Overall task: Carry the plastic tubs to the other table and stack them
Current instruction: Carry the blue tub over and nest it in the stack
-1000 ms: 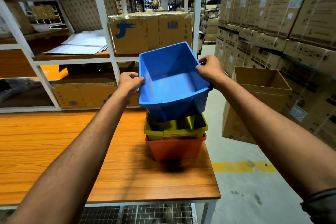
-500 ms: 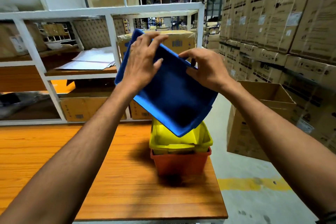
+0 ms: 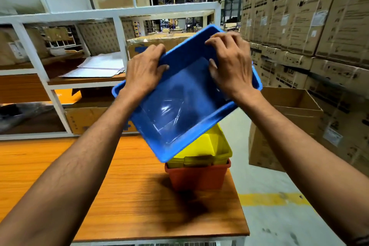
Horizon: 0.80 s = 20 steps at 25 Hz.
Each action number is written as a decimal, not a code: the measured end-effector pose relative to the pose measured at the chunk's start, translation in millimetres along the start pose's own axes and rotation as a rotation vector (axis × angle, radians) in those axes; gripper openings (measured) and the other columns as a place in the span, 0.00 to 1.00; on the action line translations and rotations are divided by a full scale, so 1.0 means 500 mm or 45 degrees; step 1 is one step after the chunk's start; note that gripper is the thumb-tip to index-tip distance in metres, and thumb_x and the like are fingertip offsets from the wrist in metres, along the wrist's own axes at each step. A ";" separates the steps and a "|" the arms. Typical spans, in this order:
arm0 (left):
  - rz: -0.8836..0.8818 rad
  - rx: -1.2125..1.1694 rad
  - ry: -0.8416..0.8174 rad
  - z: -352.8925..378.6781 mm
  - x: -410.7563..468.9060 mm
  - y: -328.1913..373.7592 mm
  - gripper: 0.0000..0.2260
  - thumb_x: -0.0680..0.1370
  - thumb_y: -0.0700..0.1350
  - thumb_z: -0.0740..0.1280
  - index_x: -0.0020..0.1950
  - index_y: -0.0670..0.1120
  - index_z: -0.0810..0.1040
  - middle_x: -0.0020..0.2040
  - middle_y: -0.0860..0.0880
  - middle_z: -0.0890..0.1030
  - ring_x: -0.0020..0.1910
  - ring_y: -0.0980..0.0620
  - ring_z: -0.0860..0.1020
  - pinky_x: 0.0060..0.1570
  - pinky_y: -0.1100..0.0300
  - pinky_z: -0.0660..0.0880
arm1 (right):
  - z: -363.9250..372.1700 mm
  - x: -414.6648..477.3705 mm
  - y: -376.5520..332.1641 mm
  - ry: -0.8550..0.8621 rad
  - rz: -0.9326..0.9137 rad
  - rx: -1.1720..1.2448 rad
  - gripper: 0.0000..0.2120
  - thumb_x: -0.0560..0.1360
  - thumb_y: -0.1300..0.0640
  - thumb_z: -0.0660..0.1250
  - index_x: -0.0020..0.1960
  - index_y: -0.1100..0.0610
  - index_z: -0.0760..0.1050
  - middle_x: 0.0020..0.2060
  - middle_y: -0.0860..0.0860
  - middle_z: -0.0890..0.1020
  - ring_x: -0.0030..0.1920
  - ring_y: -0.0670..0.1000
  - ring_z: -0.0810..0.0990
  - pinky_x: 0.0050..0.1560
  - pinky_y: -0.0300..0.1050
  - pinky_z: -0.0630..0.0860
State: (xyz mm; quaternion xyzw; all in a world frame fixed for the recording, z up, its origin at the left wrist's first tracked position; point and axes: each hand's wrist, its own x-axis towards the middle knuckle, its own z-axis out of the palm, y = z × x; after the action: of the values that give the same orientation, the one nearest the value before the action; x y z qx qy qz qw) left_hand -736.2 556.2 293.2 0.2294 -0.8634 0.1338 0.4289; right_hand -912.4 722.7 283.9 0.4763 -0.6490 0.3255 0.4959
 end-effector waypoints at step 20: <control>-0.804 -0.965 0.204 0.082 -0.085 -0.025 0.11 0.84 0.47 0.64 0.62 0.43 0.68 0.55 0.49 0.75 0.48 0.55 0.76 0.42 0.73 0.72 | 0.031 -0.110 0.020 -0.643 0.899 1.278 0.31 0.79 0.69 0.65 0.77 0.48 0.66 0.66 0.50 0.74 0.60 0.45 0.77 0.48 0.36 0.80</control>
State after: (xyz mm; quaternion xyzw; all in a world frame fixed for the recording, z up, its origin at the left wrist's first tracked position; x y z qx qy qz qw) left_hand -735.3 539.7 234.9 0.2964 -0.7041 -0.3086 0.5667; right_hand -924.0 728.3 227.5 0.4699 -0.6321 0.6096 -0.0900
